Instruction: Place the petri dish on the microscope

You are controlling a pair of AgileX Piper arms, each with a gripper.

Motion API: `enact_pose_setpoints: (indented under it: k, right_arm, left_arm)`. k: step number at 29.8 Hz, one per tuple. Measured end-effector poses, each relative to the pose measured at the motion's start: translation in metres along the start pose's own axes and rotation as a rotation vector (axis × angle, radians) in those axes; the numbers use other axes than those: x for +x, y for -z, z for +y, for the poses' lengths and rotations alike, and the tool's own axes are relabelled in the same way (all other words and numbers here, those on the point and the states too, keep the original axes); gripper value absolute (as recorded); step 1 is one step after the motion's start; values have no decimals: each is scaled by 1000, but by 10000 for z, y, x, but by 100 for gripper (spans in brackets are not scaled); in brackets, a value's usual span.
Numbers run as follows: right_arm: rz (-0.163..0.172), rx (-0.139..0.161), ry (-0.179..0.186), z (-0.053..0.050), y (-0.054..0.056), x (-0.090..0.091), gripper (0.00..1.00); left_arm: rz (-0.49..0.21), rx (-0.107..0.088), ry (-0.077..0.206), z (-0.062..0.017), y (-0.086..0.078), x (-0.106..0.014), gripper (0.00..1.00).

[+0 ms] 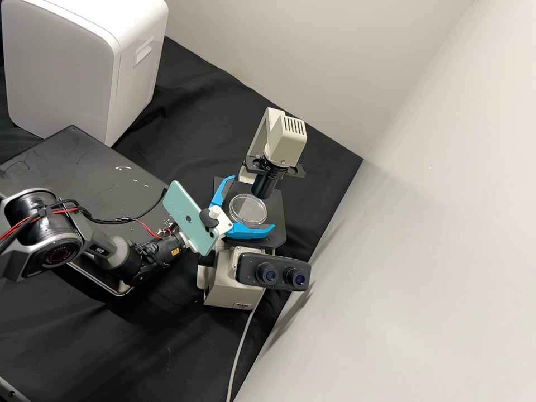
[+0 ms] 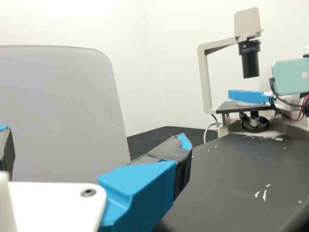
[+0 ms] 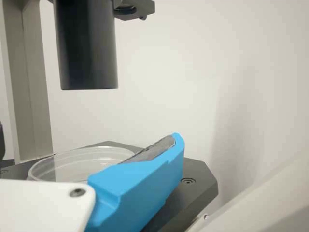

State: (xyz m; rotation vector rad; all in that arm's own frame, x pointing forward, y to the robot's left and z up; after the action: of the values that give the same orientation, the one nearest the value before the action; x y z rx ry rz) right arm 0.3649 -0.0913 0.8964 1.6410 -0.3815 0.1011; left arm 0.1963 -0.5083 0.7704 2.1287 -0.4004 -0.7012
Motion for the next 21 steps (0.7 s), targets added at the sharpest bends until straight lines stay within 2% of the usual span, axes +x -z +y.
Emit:
enact_pose_setpoints:
  k: [1, 5, 9, 10, 14, 16, 19, 21]
  right_arm:
    - [0, 0, 0, 0, 0, 0, 100]
    - [2, -1, -7, -34, -3, -44, 100]
    - [2, -17, -51, -69, -2, -132, 100]
    - [13, -16, -59, -82, 4, -159, 100]
    - [26, -18, -70, -117, -39, -298, 100]
    - [30, -11, -74, -118, -41, -374, 100]
    - [18, 19, -67, -109, -53, -467, 100]
    - [23, 42, -59, -90, -34, -518, 100]
  left_arm:
    - [0, -8, -1, 0, -2, 1, 100]
    - [-6, -11, -3, 0, -19, 7, 100]
    - [0, -14, -5, 2, -13, 7, 100]
    - [2, -15, -6, 3, -11, 7, 100]
    - [4, -16, -6, 4, -9, 7, 100]
    - [4, -16, -6, 4, -9, 7, 100]
    - [4, -16, -6, 4, -9, 7, 100]
    - [4, -16, -6, 4, -9, 7, 100]
